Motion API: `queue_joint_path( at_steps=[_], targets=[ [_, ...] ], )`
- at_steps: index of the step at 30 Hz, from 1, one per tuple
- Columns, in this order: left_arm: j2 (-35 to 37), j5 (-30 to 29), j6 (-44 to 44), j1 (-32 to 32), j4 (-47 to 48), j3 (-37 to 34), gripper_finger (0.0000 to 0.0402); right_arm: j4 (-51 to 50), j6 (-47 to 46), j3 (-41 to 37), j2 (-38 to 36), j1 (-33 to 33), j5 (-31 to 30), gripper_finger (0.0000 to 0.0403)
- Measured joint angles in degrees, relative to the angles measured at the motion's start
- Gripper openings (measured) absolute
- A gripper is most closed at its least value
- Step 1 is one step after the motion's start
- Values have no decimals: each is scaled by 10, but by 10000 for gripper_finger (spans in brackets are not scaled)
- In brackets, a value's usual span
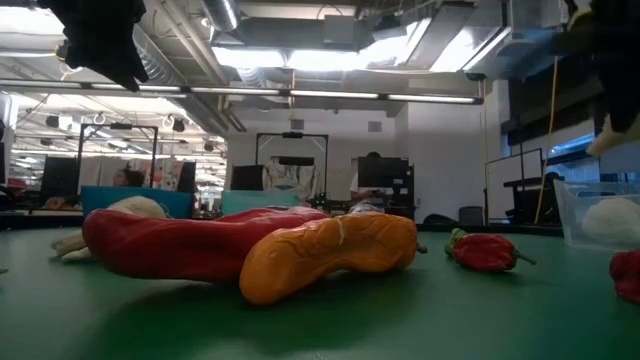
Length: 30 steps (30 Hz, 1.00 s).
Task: Sort produce into baskets
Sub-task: Put the white garlic into the transparent bin
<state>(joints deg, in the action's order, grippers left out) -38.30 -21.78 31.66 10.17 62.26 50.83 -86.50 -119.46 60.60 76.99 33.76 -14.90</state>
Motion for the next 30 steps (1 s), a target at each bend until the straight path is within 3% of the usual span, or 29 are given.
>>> queue_joint_path(
  at_steps=[15, 25, 30],
  targets=[
    [0, -1, 0, 0, 0, 0, 185, 158, -34, -128, 0, -18, 2, 161],
    [0, -1, 0, 0, 0, 0, 185, 161, 20, -133, 0, -58, 4, 260],
    [0, -1, 0, 0, 0, 0, 185, 160, 63, -102, 0, -61, 6, 274]
  ],
)
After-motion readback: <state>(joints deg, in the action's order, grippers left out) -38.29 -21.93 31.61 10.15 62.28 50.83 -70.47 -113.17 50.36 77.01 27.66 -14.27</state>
